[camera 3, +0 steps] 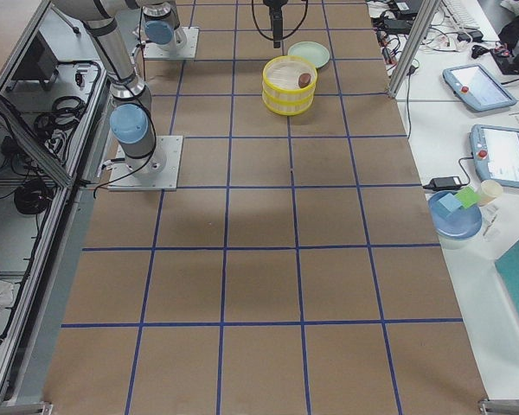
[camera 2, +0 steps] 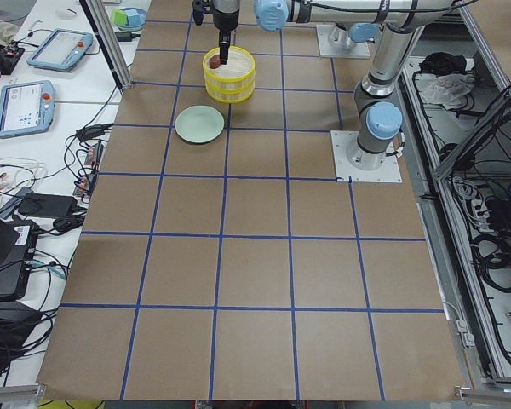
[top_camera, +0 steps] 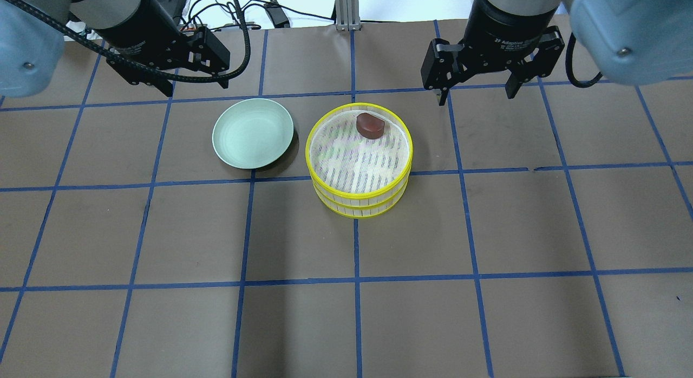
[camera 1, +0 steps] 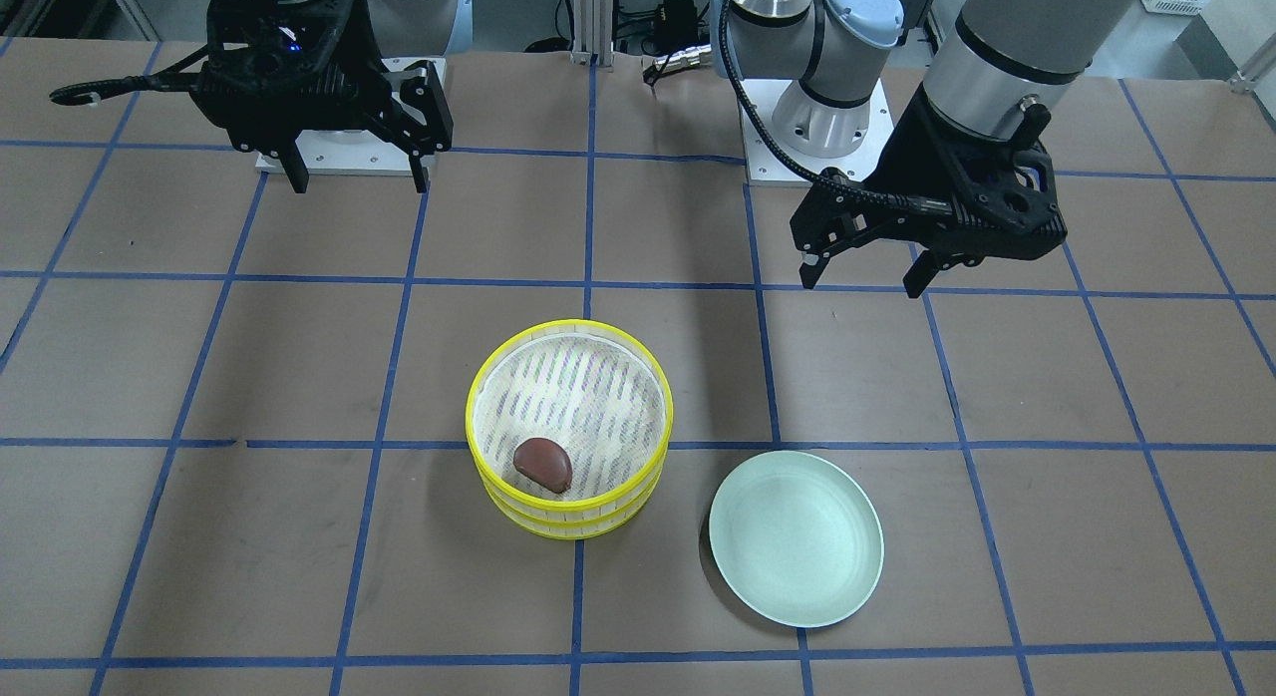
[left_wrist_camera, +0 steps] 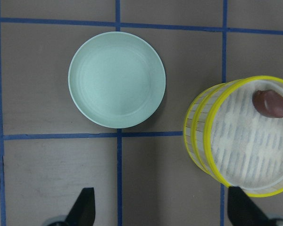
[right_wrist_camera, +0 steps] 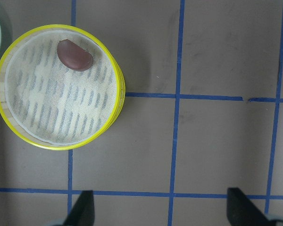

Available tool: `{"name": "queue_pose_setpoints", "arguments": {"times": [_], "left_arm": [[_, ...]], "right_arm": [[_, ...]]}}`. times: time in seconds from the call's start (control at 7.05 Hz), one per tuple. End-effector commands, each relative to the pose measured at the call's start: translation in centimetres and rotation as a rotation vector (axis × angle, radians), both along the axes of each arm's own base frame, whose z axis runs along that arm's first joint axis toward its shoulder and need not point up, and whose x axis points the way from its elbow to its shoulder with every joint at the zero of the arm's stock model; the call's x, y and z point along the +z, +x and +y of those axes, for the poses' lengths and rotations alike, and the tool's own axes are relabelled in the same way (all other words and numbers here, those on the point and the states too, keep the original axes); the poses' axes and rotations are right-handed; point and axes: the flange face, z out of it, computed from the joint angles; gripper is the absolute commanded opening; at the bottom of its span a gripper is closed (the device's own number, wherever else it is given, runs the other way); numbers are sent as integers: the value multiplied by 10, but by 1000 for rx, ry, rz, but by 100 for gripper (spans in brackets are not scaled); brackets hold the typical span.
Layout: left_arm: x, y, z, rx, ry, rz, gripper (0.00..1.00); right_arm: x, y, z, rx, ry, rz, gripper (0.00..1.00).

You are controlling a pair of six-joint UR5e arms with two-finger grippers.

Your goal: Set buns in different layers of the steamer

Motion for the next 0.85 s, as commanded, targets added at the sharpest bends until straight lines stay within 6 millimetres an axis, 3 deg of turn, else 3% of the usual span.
{"name": "queue_pose_setpoints", "arguments": {"times": [0.0,0.14,0.43,0.71], "left_arm": [[13,9,18,-40,4,-98,100],[15,11,30,-54,32,-105,100],[13,12,46,-51,35,-108,100],[14,12,48,-51,35,-108,100]], "right_arm": [[4,-22,-13,-40,-33,-12,99],[7,-42,-18,-77,-34,-17,99],[6,-44,-17,-79,-30,-18,99],[6,-45,-17,-81,-28,-15,99]]}}
